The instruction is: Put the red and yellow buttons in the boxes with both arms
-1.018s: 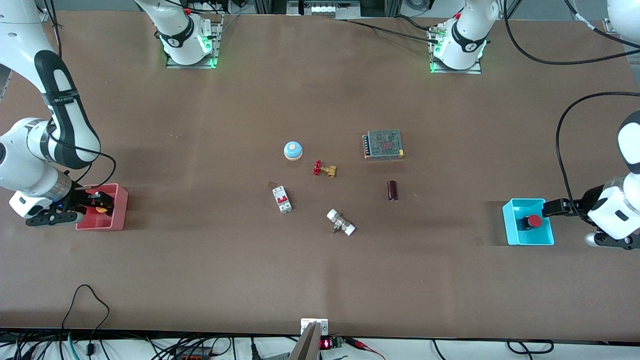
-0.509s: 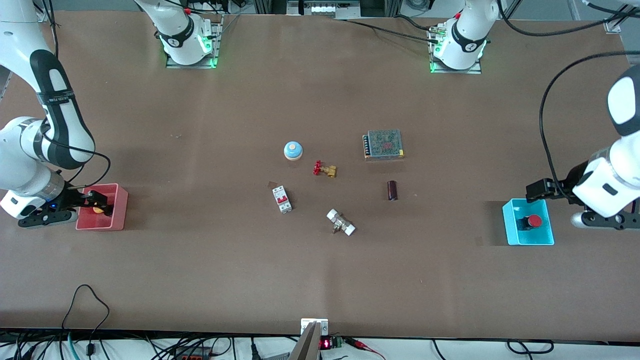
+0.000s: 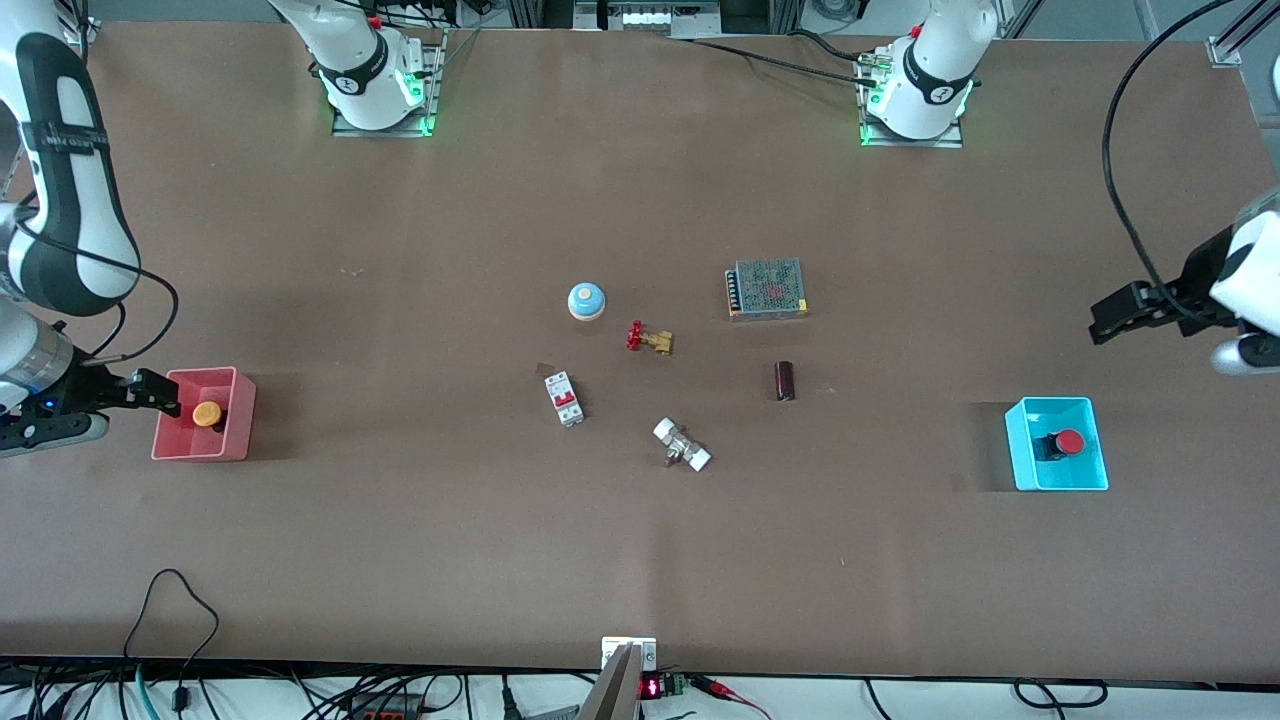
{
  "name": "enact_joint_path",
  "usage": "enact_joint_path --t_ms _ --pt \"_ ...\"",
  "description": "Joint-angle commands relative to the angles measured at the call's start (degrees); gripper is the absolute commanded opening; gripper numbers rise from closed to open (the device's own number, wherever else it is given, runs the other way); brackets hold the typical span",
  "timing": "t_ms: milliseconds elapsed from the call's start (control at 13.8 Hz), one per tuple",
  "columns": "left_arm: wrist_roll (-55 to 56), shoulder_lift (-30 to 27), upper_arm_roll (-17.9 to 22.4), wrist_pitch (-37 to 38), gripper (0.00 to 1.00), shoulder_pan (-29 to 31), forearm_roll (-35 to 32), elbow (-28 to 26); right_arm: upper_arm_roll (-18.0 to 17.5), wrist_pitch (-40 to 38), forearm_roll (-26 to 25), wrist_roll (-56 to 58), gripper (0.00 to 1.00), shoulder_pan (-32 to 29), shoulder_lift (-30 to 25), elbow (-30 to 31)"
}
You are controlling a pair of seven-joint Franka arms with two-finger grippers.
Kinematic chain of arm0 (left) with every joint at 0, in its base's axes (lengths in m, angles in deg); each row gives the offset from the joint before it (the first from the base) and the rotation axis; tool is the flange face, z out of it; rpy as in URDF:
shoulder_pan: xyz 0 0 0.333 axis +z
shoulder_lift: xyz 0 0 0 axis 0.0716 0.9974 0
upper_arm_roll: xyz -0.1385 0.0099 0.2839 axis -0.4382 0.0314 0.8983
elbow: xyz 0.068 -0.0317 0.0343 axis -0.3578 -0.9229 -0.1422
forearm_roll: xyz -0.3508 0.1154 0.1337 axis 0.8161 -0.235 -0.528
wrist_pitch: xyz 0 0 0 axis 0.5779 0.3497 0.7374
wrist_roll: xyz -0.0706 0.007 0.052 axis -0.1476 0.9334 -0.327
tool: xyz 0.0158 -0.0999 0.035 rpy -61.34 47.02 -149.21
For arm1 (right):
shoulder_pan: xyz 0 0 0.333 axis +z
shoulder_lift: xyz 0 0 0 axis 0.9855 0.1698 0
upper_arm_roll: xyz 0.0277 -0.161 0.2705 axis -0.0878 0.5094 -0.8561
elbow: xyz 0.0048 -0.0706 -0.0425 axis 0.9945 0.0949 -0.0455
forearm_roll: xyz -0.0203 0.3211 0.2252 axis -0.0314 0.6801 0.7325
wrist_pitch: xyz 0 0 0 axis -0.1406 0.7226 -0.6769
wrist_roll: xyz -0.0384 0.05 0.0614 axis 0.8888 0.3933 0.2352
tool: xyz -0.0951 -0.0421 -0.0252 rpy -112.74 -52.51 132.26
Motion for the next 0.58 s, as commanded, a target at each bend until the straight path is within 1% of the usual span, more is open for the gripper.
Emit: enact_joint_path --t_ms 0,73,145,364,509 --pt "0.42 -6.21 1.55 -0.72 1.0 -1.09 0.99 -6.97 0.08 -6.06 2.07 -2.67 1.0 4.11 -3.69 -0.58" --pt "0.51 -7.27 1.55 -0.89 1.0 -1.27 0.99 -8.55 0.08 -8.52 1.81 -6.17 1.0 5.6 -5.09 -0.58" --pt "0.69 -7.71 1.55 -0.55 1.0 -1.35 0.99 -8.91 -0.09 -11.51 1.46 -10.21 1.0 7.53 -6.68 -0.58" --pt "0.69 -7.89 1.02 0.42 1.0 -0.65 0.99 -8.3 -0.36 -17.93 0.41 -17.79 1.0 12.64 -10.46 -1.02" --pt "0.6 -8.68 1.02 0.43 1.0 -0.56 0.99 -8.39 -0.45 -24.94 -1.43 -21.48 1.0 14.93 -11.35 -4.86"
